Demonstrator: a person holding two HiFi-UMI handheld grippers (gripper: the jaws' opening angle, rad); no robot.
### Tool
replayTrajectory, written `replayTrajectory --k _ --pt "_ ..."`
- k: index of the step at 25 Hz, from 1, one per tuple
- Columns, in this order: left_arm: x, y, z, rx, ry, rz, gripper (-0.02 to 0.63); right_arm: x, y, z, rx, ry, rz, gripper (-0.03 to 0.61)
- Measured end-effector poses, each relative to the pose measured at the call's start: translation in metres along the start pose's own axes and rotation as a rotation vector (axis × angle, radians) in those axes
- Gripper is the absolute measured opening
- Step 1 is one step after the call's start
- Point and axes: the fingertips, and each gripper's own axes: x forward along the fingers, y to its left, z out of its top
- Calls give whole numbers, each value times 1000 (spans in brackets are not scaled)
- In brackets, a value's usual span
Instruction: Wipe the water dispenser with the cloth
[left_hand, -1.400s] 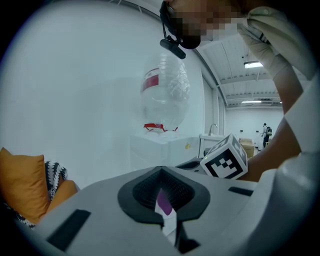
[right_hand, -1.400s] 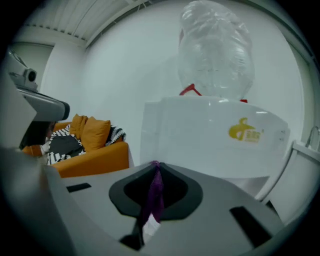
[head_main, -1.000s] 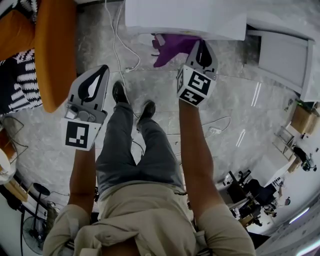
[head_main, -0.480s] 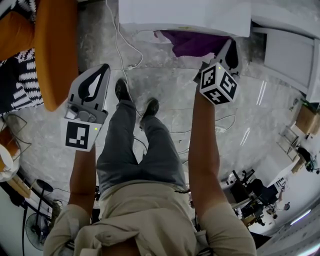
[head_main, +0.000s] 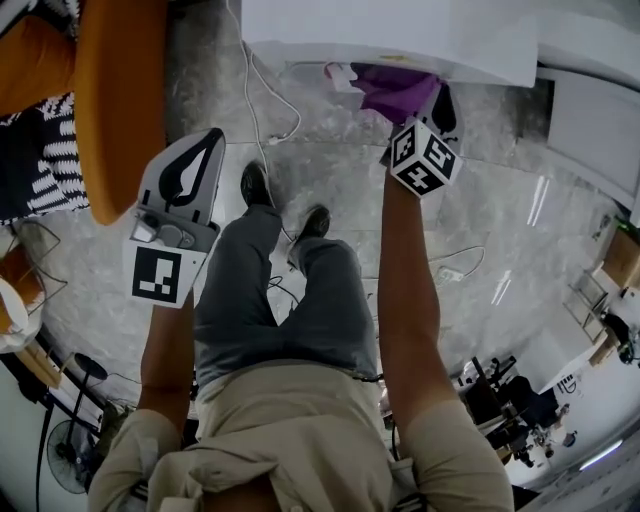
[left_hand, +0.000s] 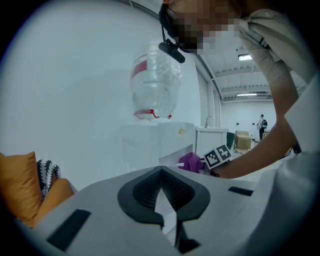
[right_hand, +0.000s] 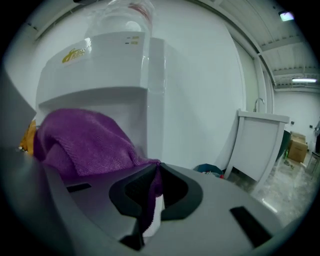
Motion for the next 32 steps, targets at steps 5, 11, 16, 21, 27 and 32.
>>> replayTrajectory --k 5,11,16,21,27,32 --pt "13 -5 -17 18 0 -2 15 11 18 -28 58 -3 25 32" --pt "25 -20 -32 21 -2 -25 15 29 75 -24 142 -30 127 32" --pt "17 -20 -42 12 17 -16 15 25 103 -36 321 -9 144 31" --pt "16 -17 -43 11 16 -12 15 17 130 -50 395 40 212 29" --pt "15 -19 -42 10 10 -23 15 17 75 -123 314 247 94 29" --pt "17 -20 -46 17 8 -31 15 31 90 -148 278 319 127 31"
